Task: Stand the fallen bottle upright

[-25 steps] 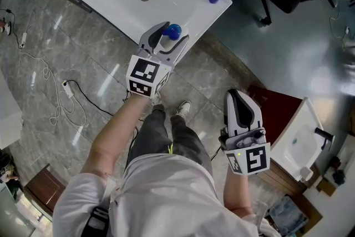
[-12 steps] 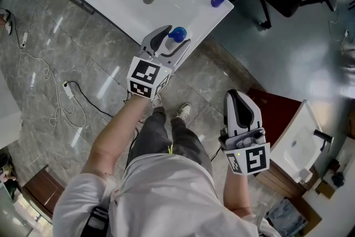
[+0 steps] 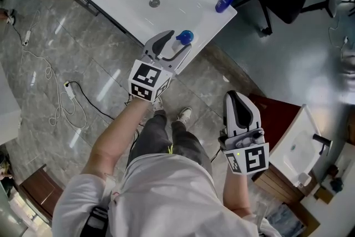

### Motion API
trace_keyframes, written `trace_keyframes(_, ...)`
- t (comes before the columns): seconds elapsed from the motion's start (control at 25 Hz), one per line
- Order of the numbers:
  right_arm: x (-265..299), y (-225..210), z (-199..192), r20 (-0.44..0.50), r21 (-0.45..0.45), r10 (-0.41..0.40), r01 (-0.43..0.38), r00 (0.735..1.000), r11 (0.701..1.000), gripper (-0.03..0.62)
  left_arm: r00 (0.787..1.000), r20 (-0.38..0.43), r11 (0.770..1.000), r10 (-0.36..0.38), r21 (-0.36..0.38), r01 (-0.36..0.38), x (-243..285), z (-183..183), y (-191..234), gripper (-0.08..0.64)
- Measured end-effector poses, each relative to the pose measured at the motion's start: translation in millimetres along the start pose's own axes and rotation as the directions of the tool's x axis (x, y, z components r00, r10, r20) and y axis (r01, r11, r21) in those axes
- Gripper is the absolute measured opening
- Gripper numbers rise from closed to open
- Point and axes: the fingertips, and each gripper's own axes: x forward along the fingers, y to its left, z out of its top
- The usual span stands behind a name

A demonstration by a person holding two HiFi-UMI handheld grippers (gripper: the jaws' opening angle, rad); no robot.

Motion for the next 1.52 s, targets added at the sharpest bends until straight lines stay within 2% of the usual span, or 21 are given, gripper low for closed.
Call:
trace_keyframes(0.4,4.2,8.6,13.2,0.02,-0.014,0.012,-0.012,1.0,1.0,0.046,0.999,0.001,0.999,0.037,-0.019,-0.037,-25.2,5.2,7.5,0.233)
trace_keyframes(0.52,5.7,11.0,17.8,0.024,-0.018,0.016,-0.015,1.0,1.0,0.046,0.998,0.016,0.998,0.065,-0.028,-0.064,-34.5,11.8,12.2,0.185)
trace_keyframes(0.68,7.8,16.8,26.0,0.033,-0.028,0.024,-0.024,0.999,0.999,0.046,0.993,0.041,0.994,0.106,-0.043,-0.105,-48.3,19.6,20.8,0.083)
trace_keyframes(0.88,10.4,21.5,38.1,0.046,-0.043,0.031,-0.029,0.998,0.999,0.046,0.988,0.082,0.991,0.128,-0.048,-0.124,-64.5,35.8,29.5,0.021)
trace_keyframes(1.12,14.6,27.8,51.3,0.06,-0.063,0.039,-0.036,0.997,0.997,0.046,0.975,0.145,0.985,0.17,-0.043,-0.165,-91.2,64.9,42.7,0.018)
trace_keyframes(1.52,19.2,18.1,69.6,0.082,-0.093,0.01,-0.003,0.997,0.996,0.046,0.929,0.298,0.972,0.22,0.018,-0.236,-159.5,132.4,51.4,0.018)
